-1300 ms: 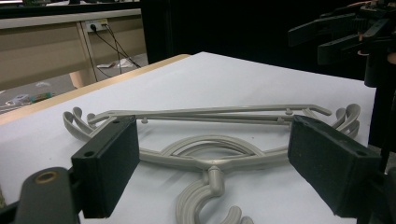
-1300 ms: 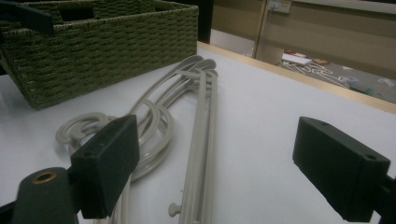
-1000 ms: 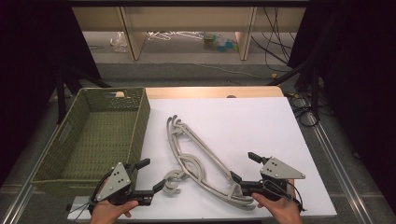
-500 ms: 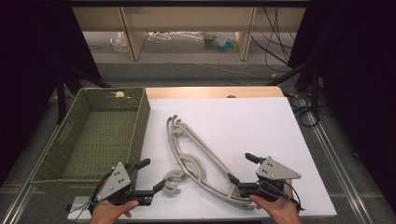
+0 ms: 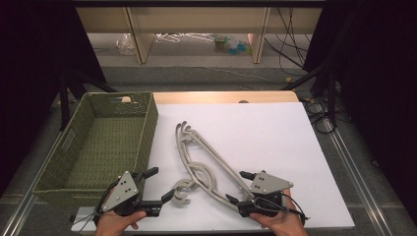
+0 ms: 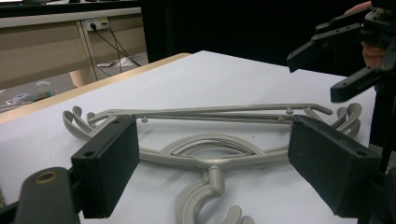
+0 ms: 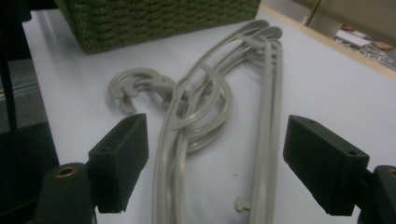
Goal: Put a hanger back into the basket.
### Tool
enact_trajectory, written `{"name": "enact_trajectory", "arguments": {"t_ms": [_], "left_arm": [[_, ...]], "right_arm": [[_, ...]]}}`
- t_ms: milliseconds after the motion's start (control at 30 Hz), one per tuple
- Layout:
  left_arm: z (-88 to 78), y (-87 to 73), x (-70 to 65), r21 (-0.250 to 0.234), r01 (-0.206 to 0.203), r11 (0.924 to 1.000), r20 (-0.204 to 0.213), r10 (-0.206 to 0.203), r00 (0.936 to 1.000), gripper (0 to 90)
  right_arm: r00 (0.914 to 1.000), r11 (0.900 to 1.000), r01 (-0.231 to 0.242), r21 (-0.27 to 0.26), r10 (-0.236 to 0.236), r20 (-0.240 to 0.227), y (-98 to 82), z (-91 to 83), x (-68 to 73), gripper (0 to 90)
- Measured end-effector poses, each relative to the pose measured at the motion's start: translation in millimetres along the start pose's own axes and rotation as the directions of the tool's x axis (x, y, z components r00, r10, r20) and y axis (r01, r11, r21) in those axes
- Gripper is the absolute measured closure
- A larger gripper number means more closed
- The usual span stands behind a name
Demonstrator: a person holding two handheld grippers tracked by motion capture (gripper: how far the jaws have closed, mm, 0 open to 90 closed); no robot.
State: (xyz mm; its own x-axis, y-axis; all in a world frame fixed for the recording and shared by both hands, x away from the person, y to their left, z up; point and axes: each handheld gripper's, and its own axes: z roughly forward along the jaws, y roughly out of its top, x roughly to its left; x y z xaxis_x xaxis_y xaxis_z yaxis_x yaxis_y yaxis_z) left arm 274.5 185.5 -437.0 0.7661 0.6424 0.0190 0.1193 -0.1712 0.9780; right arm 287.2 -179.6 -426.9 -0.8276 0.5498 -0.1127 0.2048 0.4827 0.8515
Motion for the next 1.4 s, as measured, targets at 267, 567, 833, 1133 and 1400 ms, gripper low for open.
{"name": "enact_trajectory", "arguments": {"t_ms": [267,567,833,1133,1400], "left_arm": [[0.8,-0.4,-0.2,0.003,0.008,1.0000,-0.001,-0.008,1.0000,16.3],[0.8,-0.5,-0.2,0.012,0.002,0.9999,-0.001,-0.002,1.0000,16.3],[2.1,-0.8,-1.3,-0.001,0.010,1.0000,0.011,-0.010,0.9999,16.3],[1.8,-0.4,-1.7,0.006,-0.003,1.0000,0.014,0.003,0.9999,16.2],[1.8,-0.3,-3.5,0.019,0.003,0.9998,0.013,-0.003,0.9999,16.2]], "right_arm": [[0.9955,0.990,0.042,0.137,-0.030,-0.090,6.6,24.5,13.4,28.6],[0.9907,0.955,0.121,0.271,-0.099,-0.094,9.7,51.5,22.9,34.6],[0.9886,0.907,0.142,0.396,-0.109,-0.104,15.0,79.7,24.9,45.5],[0.9897,0.874,0.142,0.464,-0.116,-0.084,16.0,93.7,25.4,54.0],[0.9943,0.868,0.103,0.486,-0.078,-0.073,19.0,90.6,24.2,66.5]]}}
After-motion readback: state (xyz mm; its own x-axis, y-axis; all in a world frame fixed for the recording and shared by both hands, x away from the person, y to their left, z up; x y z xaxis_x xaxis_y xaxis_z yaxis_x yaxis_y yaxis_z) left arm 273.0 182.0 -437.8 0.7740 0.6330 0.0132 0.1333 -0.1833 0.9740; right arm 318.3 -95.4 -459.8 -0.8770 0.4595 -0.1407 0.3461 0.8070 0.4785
